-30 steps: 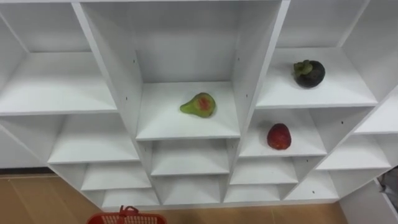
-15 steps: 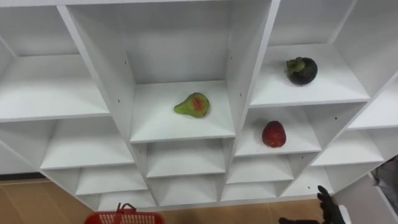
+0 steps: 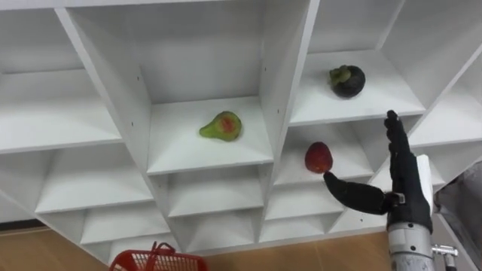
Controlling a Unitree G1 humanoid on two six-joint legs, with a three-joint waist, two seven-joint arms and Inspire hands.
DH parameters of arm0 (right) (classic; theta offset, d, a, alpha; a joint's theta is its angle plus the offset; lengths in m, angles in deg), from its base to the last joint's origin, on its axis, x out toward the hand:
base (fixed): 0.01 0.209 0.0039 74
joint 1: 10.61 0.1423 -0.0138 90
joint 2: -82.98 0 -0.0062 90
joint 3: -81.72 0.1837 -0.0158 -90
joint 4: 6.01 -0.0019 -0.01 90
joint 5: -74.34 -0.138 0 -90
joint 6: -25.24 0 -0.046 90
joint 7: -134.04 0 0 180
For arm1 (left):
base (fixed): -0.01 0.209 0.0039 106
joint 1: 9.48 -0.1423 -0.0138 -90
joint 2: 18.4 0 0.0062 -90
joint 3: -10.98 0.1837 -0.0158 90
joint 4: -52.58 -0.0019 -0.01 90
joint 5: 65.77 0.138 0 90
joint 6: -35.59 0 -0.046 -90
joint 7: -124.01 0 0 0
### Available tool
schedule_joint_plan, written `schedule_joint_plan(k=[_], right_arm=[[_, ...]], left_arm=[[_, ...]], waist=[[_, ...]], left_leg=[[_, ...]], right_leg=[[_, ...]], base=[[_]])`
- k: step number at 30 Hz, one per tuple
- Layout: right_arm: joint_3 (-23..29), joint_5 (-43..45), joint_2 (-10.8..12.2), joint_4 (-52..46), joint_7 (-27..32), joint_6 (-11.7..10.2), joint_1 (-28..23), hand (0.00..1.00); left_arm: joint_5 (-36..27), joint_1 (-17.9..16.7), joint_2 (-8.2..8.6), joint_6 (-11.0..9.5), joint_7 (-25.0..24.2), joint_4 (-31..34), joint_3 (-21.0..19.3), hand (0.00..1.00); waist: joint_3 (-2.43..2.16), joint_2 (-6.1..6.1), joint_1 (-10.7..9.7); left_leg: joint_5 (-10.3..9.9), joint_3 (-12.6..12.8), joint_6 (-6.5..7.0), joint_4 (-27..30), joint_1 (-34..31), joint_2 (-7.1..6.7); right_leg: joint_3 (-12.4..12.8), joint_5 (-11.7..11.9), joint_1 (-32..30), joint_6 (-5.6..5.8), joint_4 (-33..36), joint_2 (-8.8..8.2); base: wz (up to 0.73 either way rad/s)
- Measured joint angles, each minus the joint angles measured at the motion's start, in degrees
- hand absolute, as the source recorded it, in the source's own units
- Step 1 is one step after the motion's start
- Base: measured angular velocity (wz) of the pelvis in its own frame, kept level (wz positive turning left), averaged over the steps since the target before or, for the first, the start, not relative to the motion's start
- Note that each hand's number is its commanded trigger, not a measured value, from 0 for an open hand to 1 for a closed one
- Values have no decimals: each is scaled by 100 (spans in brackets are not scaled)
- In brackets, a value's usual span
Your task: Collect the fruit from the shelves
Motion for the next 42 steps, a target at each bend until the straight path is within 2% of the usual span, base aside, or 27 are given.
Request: schedule_joint_plan(k=[4,6,9,15,26,32,38,42], right_arm=[[-1,21,-69,-101,139,0,102,0],[-2,21,-97,-154,181,1,124,0],[-27,16,-195,-361,253,7,125,0],[-29,14,-213,-643,407,7,151,0],[-29,-8,-275,-797,625,9,251,0],[-20,0,-443,-791,808,9,299,0],[3,-17,-639,-788,978,18,370,0],[8,-75,-834,-772,895,21,735,0]], left_arm=[[1,-7,33,5,-16,-43,-1,100],[1,-8,36,13,-37,-43,-1,100],[2,-7,35,19,-44,-42,-1,100],[2,-13,26,82,-144,-26,0,100],[2,-25,19,106,-147,51,0,100],[2,-33,-5,118,-164,52,-5,100],[32,-29,-155,131,-168,53,-11,100],[73,-34,-224,170,-152,112,-9,100]], waist=[[-29,72,1],[-26,83,5],[-9,48,10],[12,-55,14],[5,-34,12],[3,-35,29],[27,-106,121],[32,-215,142]], left_leg=[[5,-1,3,-2,-61,0],[6,-1,3,-7,-72,1],[6,-1,3,-11,-73,-1],[6,2,4,-11,-121,0],[6,4,3,-15,-108,4],[6,4,3,-9,-100,6],[6,3,3,-8,-113,7],[6,-15,3,-9,-115,7]], right_leg=[[-9,3,-73,-2,0,0],[-12,2,-82,-2,-12,2],[-17,2,-101,-1,-21,0],[-19,2,-165,-1,-17,0],[-21,5,-158,-5,4,3],[-24,8,-148,-8,10,3],[-25,8,-152,-8,9,5],[-47,8,-148,-8,2,5]], base=[[0],[0],[0],[0],[0],[0],[0],[3]])
